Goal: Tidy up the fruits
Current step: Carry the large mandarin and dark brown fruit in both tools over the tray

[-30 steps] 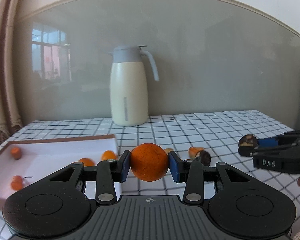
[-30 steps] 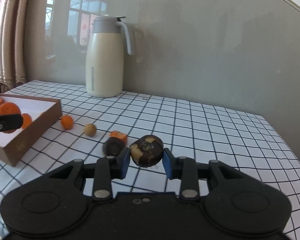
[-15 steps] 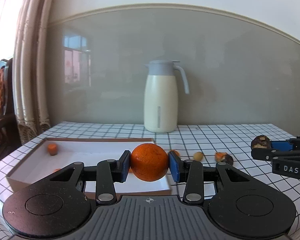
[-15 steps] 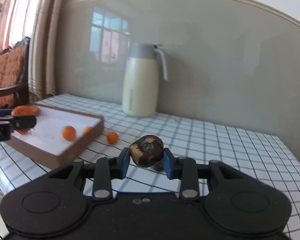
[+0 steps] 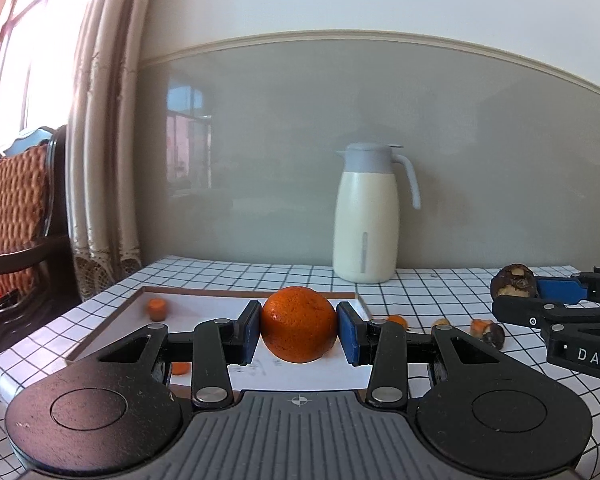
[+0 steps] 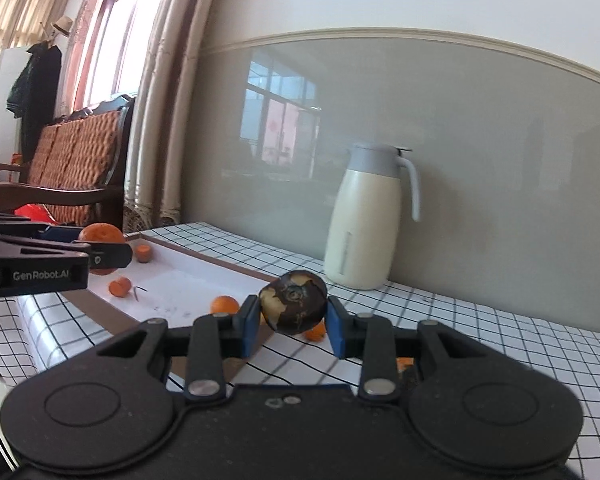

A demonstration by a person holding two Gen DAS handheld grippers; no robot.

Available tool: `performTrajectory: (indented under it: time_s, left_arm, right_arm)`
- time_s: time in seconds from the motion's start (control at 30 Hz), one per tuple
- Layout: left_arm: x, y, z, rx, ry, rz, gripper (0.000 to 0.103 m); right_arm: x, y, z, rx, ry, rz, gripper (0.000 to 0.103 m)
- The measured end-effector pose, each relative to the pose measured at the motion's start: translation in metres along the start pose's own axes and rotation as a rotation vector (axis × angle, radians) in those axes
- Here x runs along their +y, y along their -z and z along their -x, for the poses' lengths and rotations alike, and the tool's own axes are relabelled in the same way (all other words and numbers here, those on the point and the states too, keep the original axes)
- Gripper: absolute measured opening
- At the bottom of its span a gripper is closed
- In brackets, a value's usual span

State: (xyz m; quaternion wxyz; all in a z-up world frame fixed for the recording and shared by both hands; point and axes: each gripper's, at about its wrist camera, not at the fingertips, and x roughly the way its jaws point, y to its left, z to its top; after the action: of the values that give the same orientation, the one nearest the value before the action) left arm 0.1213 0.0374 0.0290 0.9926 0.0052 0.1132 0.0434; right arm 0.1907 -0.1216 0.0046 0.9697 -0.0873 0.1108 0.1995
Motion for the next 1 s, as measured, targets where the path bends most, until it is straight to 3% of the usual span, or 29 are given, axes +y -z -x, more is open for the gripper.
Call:
performTrajectory:
  time_s: [1.0]
  left_arm:
    - [0.075,0.003,-0.002,-0.002,-0.136,0.077,0.041]
  right_arm:
    - [0.062,-0.017,-0.035,-0.019,-0.108,0.052,0.027]
